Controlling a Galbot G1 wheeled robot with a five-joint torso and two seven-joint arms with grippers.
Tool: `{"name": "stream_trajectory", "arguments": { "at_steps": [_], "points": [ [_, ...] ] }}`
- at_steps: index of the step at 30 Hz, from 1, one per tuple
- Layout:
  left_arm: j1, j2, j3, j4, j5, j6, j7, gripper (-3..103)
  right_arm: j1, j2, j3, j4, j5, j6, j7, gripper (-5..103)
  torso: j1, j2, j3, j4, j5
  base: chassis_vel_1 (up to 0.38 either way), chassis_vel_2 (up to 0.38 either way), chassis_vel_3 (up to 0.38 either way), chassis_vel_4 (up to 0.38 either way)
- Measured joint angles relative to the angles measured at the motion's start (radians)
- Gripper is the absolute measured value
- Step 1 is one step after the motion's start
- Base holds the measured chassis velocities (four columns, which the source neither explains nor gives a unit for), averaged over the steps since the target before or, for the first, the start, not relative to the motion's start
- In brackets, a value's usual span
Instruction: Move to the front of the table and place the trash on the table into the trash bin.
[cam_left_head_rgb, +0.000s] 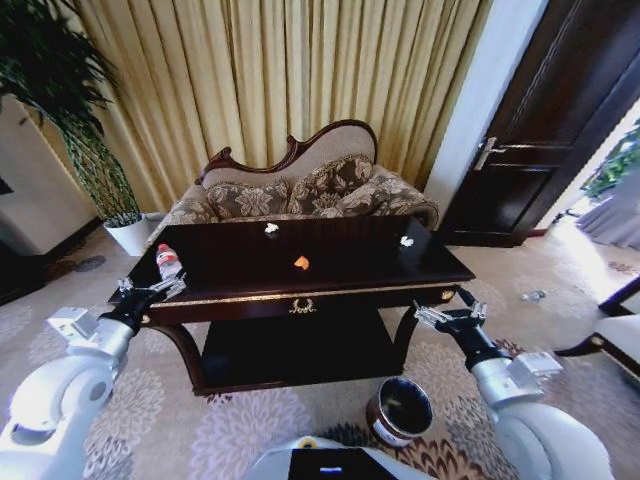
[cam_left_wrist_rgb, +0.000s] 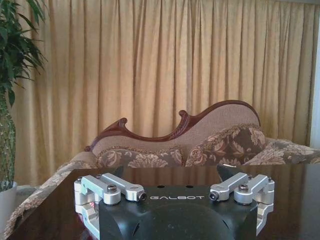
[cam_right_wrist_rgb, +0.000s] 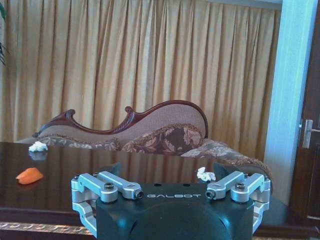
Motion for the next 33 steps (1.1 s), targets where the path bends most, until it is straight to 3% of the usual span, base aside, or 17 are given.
{"name": "stream_trajectory", "arguments": {
  "at_steps": [8, 14, 16, 20, 29, 30, 31, 33],
  "points": [
    [0.004, 0.006, 0.004, -0.011, 0.002, -0.001, 0.000, 100, 0.009, -0.006, -0.011, 0.000, -0.013, -0.001, -0.001, 100, 0.000, 0.000, 0.000, -0.0002, -0.0002, -0.083, 0.084, 0.080, -0.089],
    [0.002, 0.030, -0.006, -0.030, -0.015, 0.002, -0.019, 100, 0.064, -0.083, -0.029, -0.017, 0.022, -0.045, 0.028, 100, 0.000, 0.000, 0.000, 0.0000, 0.0000, 0.000, 0.000, 0.000, 0.000],
    [-0.009, 0.033, -0.009, -0.038, -0.030, 0.010, -0.044, 100, 0.134, -0.153, -0.028, -0.042, 0.098, -0.089, 0.083, 100, 0.000, 0.000, 0.000, 0.0001, 0.0003, 0.000, 0.000, 0.000, 0.000],
    [0.006, 0.022, -0.009, -0.051, -0.029, 0.012, -0.060, 100, 0.176, -0.241, -0.014, -0.088, 0.181, -0.111, 0.153, 100, 0.000, 0.000, 0.000, -0.0001, 0.0001, 0.000, 0.000, 0.000, 0.000],
    [0.036, 0.014, -0.001, -0.067, -0.010, 0.012, -0.070, 100, 0.332, -0.411, -0.007, -0.286, 0.346, -0.145, 0.199, 100, 0.000, 0.000, 0.000, -0.0001, 0.0005, 0.000, 0.000, 0.000, 0.000],
    [0.040, 0.017, -0.005, -0.067, -0.010, 0.011, -0.071, 100, 0.371, -0.441, -0.009, -0.320, 0.411, -0.177, 0.206, 100, 0.000, 0.000, 0.000, -0.0002, 0.0006, 0.000, 0.000, 0.000, 0.000],
    [0.040, 0.017, -0.005, -0.067, -0.010, 0.011, -0.071, 100, 0.371, -0.441, -0.009, -0.320, 0.411, -0.177, 0.206, 100, 0.000, 0.000, 0.000, -0.0002, 0.0006, 0.000, 0.000, 0.000, 0.000],
    [0.044, 0.021, -0.014, -0.048, -0.005, 0.010, -0.076, 100, 0.505, -0.500, -0.056, -0.410, 0.566, -0.252, 0.230, 100, 0.000, 0.000, 0.000, -0.0001, -0.0001, 0.000, 0.000, 0.000, 0.000]
  ]
}}
